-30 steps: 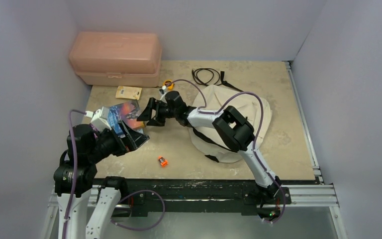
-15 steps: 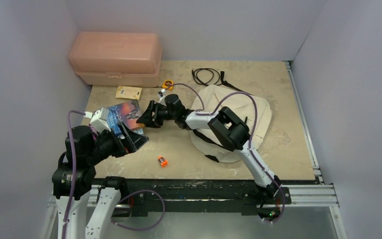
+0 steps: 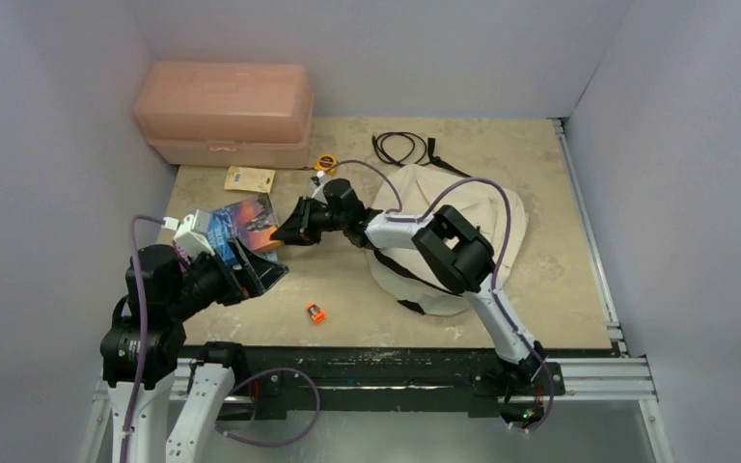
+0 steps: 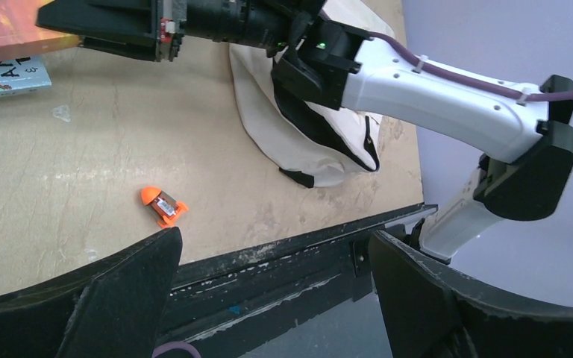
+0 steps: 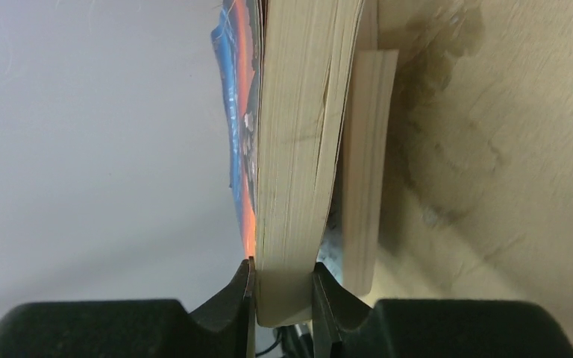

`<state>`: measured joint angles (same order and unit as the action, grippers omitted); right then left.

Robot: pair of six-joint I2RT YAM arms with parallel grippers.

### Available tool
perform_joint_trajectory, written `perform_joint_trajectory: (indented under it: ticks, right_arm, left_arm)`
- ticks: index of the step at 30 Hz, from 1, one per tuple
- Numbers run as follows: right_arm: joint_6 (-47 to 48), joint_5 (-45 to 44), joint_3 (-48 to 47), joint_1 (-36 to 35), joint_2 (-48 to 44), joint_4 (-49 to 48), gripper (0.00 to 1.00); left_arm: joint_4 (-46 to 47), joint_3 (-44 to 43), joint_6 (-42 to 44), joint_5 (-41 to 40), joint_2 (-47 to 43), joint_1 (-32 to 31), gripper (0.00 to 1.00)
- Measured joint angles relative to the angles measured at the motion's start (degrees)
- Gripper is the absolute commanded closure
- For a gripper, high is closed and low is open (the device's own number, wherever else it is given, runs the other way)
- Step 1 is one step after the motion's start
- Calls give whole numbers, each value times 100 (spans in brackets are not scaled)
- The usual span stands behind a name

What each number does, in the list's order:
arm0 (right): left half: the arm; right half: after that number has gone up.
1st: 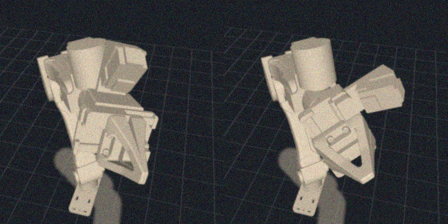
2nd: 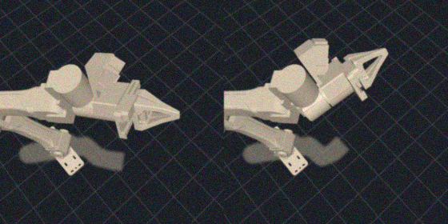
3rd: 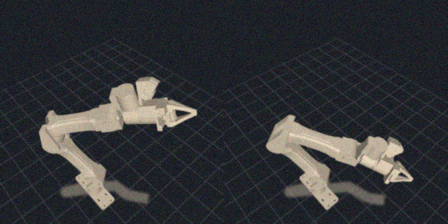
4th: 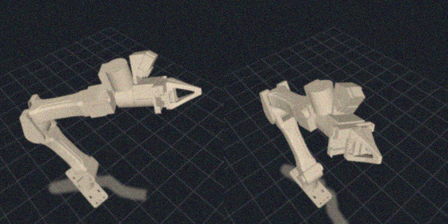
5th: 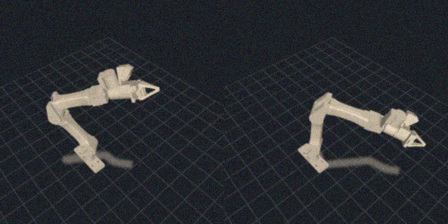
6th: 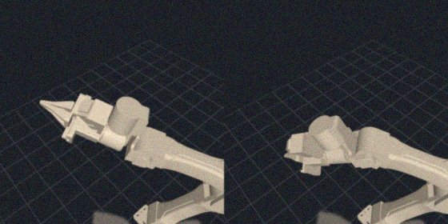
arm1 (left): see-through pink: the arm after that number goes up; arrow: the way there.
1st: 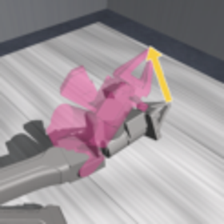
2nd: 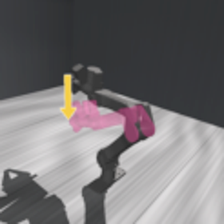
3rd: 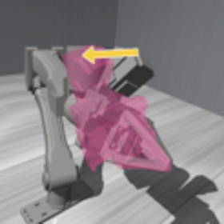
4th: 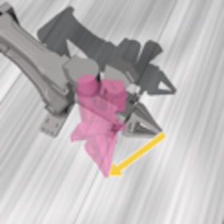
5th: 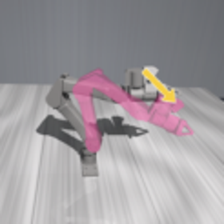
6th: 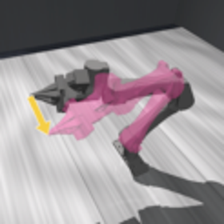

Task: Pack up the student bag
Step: Pick up the book from the center of the board.

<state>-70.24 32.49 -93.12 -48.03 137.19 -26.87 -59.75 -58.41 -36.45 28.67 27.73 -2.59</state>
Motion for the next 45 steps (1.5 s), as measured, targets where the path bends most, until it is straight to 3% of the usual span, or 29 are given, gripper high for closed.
perform_joint_trajectory:
  ticks: [7,12,17,23,31,41,45]
  right_arm:
    - [-9,229,616,212,-1071,619,100]
    - [-109,361,1320,442,-1613,490,100]
    - [-166,461,1419,553,-1526,223,100]
    - [-238,522,1419,557,-990,-590,99]
    - [-238,695,1403,562,-603,-1165,78]
    - [-334,817,970,566,-20,-1633,46]
    - [-417,857,592,560,323,-1794,38]
  left_arm:
    - [13,2,-369,-264,131,0,6]
    - [273,234,-1036,-562,328,0,6]
    - [634,365,-1207,-1075,1005,2,3]
    - [1032,225,-710,-1969,2260,245,0]
    - [1823,680,-564,-2459,3556,1263,2]
    - [2271,721,-221,-2409,4551,1399,5]
    - [2378,726,-205,-2308,4634,1416,6]
